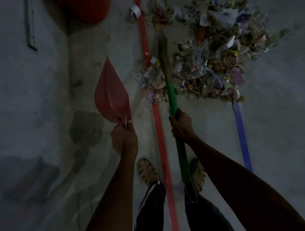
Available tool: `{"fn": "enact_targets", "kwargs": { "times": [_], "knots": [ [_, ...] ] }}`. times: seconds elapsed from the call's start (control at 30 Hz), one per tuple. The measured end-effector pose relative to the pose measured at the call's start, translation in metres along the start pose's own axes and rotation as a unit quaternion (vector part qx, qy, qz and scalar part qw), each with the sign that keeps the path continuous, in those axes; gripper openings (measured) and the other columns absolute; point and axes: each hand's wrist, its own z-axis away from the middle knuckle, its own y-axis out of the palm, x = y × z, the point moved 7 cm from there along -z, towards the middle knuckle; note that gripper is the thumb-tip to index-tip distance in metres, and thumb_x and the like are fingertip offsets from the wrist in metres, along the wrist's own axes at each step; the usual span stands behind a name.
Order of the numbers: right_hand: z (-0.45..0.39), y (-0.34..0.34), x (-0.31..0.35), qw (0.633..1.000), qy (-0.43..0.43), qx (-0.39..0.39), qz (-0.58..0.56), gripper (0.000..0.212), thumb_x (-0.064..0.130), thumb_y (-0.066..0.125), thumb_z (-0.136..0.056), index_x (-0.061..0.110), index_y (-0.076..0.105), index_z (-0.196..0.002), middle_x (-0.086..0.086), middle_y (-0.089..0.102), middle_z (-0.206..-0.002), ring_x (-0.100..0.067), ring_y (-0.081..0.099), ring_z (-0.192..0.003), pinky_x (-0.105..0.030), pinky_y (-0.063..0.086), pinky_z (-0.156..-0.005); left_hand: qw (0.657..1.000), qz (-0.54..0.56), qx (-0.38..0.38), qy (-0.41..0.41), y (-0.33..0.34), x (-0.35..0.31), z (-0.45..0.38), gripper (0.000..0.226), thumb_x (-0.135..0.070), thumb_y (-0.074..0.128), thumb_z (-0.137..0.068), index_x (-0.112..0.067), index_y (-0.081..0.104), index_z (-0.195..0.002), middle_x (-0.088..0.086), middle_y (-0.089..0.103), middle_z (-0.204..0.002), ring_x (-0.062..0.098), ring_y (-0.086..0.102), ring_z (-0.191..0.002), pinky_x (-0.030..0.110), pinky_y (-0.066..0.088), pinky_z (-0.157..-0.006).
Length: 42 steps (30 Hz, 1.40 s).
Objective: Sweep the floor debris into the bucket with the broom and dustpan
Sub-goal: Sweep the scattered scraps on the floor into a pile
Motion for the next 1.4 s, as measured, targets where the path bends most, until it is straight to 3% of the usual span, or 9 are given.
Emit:
{"fn": "enact_targets", "kwargs": {
  "times": [0.1,0.2,0.33,0.5,0.63,0.73,1.03,1.17,1.4],
  "knots": [
    [0.006,0.014,-0.013,0.998,-0.040,0.034,0.043,0.019,0.024,0.060,-0.094,0.013,0.052,-0.107,-0.016,0.067,-0.093,-0.035,0.069,-0.074,-0.053,0.060,-0.066,0.999,0.007,-0.009,-0.035,0.003,0.017,0.022,0.039,-0.039,0.057,-0.097,-0.004,0.071,-0.106,0.017,0.070,-0.102,0.035,0.066,-0.093,0.034,0.045,-0.069],
    [0.009,0.022,-0.021,0.989,-0.059,0.101,0.094,0.023,0.022,0.056,-0.097,0.011,0.054,-0.116,-0.017,0.068,-0.097,-0.036,0.070,-0.079,-0.051,0.060,-0.070,0.998,0.028,-0.014,-0.058,0.010,0.026,0.045,0.038,-0.040,0.057,-0.096,-0.005,0.072,-0.103,0.015,0.071,-0.098,0.034,0.067,-0.088,0.037,0.051,-0.070],
    [-0.002,0.026,-0.039,0.963,-0.074,0.172,0.193,0.028,0.022,0.055,-0.096,0.011,0.056,-0.122,-0.010,0.064,-0.101,-0.027,0.065,-0.078,-0.037,0.055,-0.065,0.995,0.051,-0.019,-0.084,0.030,0.037,0.073,0.038,-0.039,0.057,-0.096,-0.004,0.071,-0.098,0.014,0.071,-0.096,0.032,0.067,-0.085,0.033,0.050,-0.067],
    [-0.027,-0.017,-0.079,0.959,-0.045,0.146,0.238,0.032,0.027,0.054,-0.097,0.016,0.053,-0.127,-0.013,0.064,-0.113,-0.027,0.066,-0.084,-0.040,0.060,-0.070,0.992,0.055,-0.008,-0.117,0.055,0.042,0.104,0.038,-0.040,0.056,-0.097,-0.006,0.072,-0.100,0.013,0.071,-0.097,0.030,0.068,-0.085,0.036,0.055,-0.071],
    [-0.048,-0.078,-0.105,0.962,-0.004,0.116,0.249,0.029,0.026,0.054,-0.100,0.017,0.049,-0.126,-0.011,0.059,-0.102,-0.026,0.067,-0.072,-0.032,0.054,-0.045,0.993,0.048,-0.004,-0.107,0.064,0.034,0.116,0.039,-0.041,0.056,-0.097,-0.005,0.070,-0.098,0.013,0.071,-0.094,0.030,0.067,-0.083,0.039,0.056,-0.072],
    [-0.060,-0.120,-0.120,0.970,0.031,0.098,0.218,0.028,0.024,0.052,-0.102,0.015,0.048,-0.128,-0.011,0.057,-0.100,-0.025,0.065,-0.070,-0.027,0.046,-0.039,0.994,0.037,-0.009,-0.099,0.069,0.024,0.116,0.040,-0.043,0.056,-0.096,-0.006,0.070,-0.095,0.013,0.071,-0.092,0.030,0.067,-0.080,0.042,0.058,-0.071],
    [-0.078,-0.213,-0.160,0.991,0.103,0.006,0.089,0.028,0.020,0.057,-0.100,0.003,0.056,-0.123,-0.010,0.063,-0.084,-0.022,0.065,-0.061,-0.031,0.053,-0.044,0.999,0.000,0.005,-0.036,0.089,-0.030,0.113,0.042,-0.048,0.055,-0.094,-0.009,0.070,-0.100,0.013,0.070,-0.097,0.033,0.067,-0.086,0.047,0.058,-0.074],
    [-0.055,-0.217,-0.158,0.994,0.065,0.033,0.083,0.028,0.023,0.054,-0.102,0.005,0.052,-0.124,-0.010,0.061,-0.087,-0.023,0.066,-0.061,-0.033,0.056,-0.048,1.000,-0.003,0.017,-0.021,0.096,-0.044,0.115,0.043,-0.046,0.055,-0.095,-0.007,0.070,-0.103,0.014,0.070,-0.099,0.034,0.067,-0.089,0.045,0.057,-0.077],
    [0.023,-0.190,-0.155,0.996,0.019,0.083,0.023,0.059,0.022,0.055,-0.103,0.007,0.030,-0.155,-0.010,0.063,-0.088,-0.018,0.063,-0.054,-0.026,0.052,-0.042,0.999,0.010,0.024,-0.027,0.089,-0.047,0.136,0.039,-0.041,0.057,-0.095,-0.006,0.072,-0.101,0.015,0.071,-0.101,0.035,0.067,-0.092,0.044,0.056,-0.079]
  ]
}}
